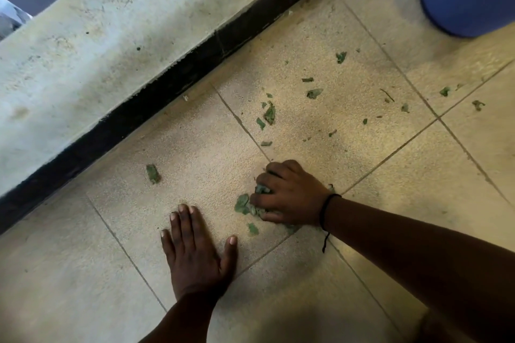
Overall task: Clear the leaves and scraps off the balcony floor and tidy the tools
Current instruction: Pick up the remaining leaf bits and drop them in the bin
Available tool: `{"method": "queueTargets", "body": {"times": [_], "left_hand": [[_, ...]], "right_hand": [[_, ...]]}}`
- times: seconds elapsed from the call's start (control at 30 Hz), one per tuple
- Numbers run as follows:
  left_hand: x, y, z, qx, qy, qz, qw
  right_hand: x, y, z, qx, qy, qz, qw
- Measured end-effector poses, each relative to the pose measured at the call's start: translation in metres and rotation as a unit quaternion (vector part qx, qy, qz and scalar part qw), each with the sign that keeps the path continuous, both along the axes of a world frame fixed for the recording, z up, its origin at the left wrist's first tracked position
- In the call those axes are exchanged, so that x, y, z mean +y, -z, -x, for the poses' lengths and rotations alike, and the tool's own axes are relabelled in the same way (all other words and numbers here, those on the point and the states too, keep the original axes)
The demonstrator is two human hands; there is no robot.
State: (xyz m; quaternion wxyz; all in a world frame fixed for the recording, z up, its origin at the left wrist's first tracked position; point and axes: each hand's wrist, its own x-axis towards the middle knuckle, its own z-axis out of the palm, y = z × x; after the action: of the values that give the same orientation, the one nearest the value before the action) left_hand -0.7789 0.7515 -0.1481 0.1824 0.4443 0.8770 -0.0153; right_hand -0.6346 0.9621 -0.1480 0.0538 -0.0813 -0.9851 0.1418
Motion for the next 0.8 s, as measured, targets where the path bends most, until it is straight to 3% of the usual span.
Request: {"method": "queueTargets", "body": {"times": [0.17, 0.23, 0.33, 0.43, 0.53, 0.63, 0.7, 0.8], "left_hand": [[0.001, 0.001, 0.0, -0.003, -0.005, 0.0, 1.0], [0.002, -0.001, 0.0, 0.0, -0.003, -0.003, 1.0], [0.002, -0.004, 0.001, -0.001, 0.0, 0.002, 1.0], [0.003, -0.006, 0.002, -0.01, 0.005, 0.007, 1.0], [0.002, -0.004, 0.003, -0.01, 0.005, 0.009, 1.0], [0.002, -0.004, 0.003, -0.028, 0.002, 0.028, 0.999], [0.004, -0.009, 0.001, -0.055, -0.006, 0.035, 0.998], [0.03, -0.025, -0.008, -0.074, -0.051, -0.01, 0.996]], "right_hand": [[0.006, -0.005, 0.018, 0.031, -0.003, -0.003, 1.0], [0.01, -0.008, 0.028, -0.001, 0.007, 0.008, 1.0], [0.012, -0.018, 0.038, -0.072, 0.021, 0.085, 0.994], [0.013, -0.031, 0.038, -0.099, 0.138, 0.186, 0.968], [0.013, -0.044, 0.026, -0.054, 0.289, 0.255, 0.921], [0.02, -0.051, 0.006, -0.007, 0.411, 0.368, 0.834], [0.026, -0.059, -0.012, 0.032, 0.465, 0.413, 0.782], [0.038, -0.069, -0.04, 0.069, 0.502, 0.434, 0.745]]}}
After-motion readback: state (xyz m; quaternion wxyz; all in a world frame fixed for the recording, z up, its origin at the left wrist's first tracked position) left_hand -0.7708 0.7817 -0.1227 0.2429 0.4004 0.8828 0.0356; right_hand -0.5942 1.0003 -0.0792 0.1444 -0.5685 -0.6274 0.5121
